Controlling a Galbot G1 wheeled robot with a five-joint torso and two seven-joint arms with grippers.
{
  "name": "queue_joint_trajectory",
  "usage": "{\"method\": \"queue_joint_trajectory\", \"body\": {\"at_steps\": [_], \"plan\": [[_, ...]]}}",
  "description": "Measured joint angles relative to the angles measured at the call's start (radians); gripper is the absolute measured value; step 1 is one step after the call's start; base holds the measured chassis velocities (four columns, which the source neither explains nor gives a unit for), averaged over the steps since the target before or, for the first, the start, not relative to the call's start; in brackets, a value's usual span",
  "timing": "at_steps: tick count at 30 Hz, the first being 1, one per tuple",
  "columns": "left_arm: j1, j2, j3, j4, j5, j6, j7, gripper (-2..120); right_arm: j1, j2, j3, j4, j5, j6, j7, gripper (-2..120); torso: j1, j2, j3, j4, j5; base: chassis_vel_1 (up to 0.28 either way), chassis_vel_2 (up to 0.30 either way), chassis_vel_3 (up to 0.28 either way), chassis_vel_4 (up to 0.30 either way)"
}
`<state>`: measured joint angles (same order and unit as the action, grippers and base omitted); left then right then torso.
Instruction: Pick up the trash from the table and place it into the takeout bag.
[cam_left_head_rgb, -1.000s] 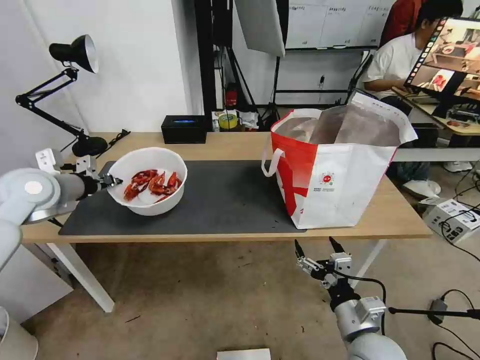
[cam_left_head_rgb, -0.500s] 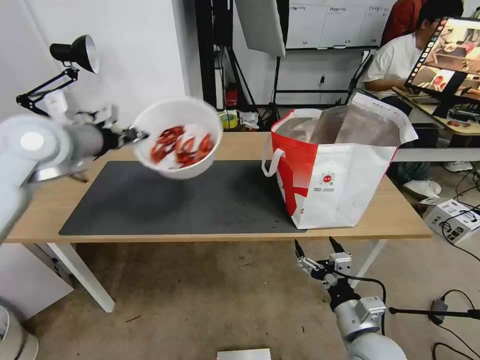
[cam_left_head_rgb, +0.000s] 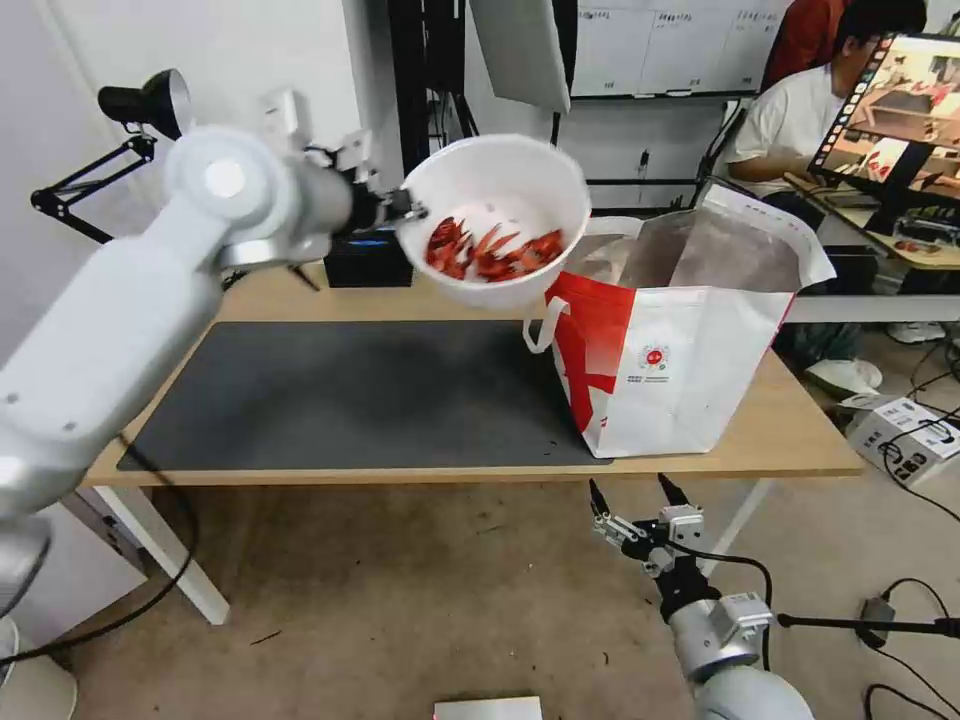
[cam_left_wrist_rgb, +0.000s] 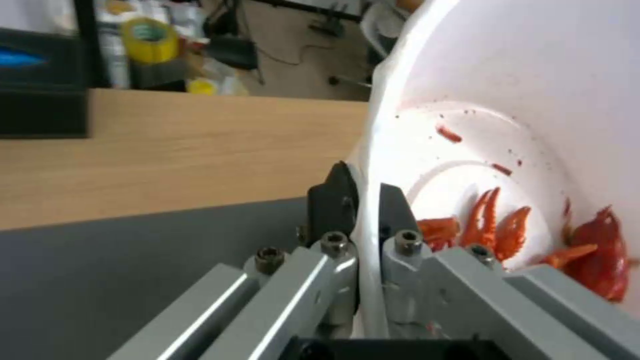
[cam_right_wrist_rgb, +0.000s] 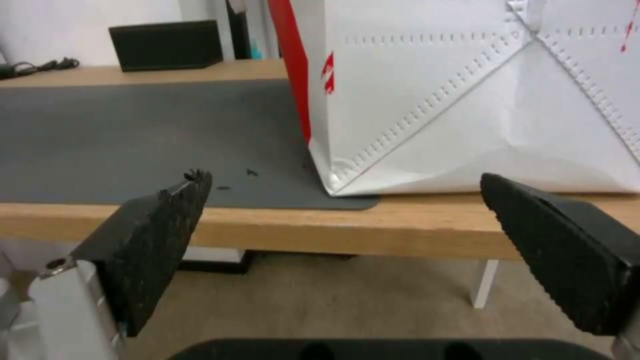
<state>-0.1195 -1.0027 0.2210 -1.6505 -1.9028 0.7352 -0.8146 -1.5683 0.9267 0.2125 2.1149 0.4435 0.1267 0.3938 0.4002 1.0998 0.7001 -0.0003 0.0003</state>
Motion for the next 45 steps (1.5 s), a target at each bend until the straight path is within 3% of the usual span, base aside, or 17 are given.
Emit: {"method": "queue_joint_trajectory", "body": {"at_steps": [15,17,21,23,28,31,35,42,45], "plan": [[-0.082,-0.226,0.065,0.150,0.032,-0.033,-0.029,0,0.000,0.000,0.000,0.000,0.000,0.000,0.000,100,0.000,0.000,0.000,0.0003,-0.0001,0.000,0.000,0.000,0.000],[-0.090,-0.277,0.085,0.186,0.097,-0.078,-0.033,0,0.000,0.000,0.000,0.000,0.000,0.000,0.000,100,0.000,0.000,0.000,0.0002,0.0000,0.000,0.000,0.000,0.000],[-0.092,-0.314,0.103,0.208,0.158,-0.131,-0.035,0,0.000,0.000,0.000,0.000,0.000,0.000,0.000,100,0.000,0.000,0.000,0.0002,-0.0001,0.000,0.000,0.000,0.000],[-0.084,-0.331,0.133,0.214,0.234,-0.192,-0.028,0,0.000,0.000,0.000,0.000,0.000,0.000,0.000,100,0.000,0.000,0.000,0.0002,0.0000,0.000,0.000,0.000,0.000],[-0.062,-0.329,0.182,0.211,0.356,-0.262,0.017,0,0.000,0.000,0.000,0.000,0.000,0.000,0.000,100,0.000,0.000,0.000,0.0003,-0.0002,0.000,0.000,0.000,0.000],[-0.035,-0.295,0.272,0.190,0.579,-0.350,0.122,0,0.000,0.000,0.000,0.000,0.000,0.000,0.000,100,0.000,0.000,0.000,0.0004,-0.0004,0.000,0.000,0.000,0.000],[-0.030,-0.271,0.326,0.182,0.692,-0.379,0.166,0,0.000,0.000,0.000,0.000,0.000,0.000,0.000,100,0.000,0.000,0.000,0.0005,-0.0004,0.000,0.000,0.000,0.000],[-0.029,-0.246,0.380,0.160,0.783,-0.394,0.217,0,0.000,0.000,0.000,0.000,0.000,0.000,0.000,100,0.000,0.000,0.000,0.0004,-0.0004,0.000,0.000,0.000,0.000],[-0.029,-0.225,0.400,0.141,0.801,-0.394,0.266,0,0.000,0.000,0.000,0.000,0.000,0.000,0.000,100,0.000,0.000,0.000,0.0004,-0.0004,0.000,0.000,0.000,0.000]]}}
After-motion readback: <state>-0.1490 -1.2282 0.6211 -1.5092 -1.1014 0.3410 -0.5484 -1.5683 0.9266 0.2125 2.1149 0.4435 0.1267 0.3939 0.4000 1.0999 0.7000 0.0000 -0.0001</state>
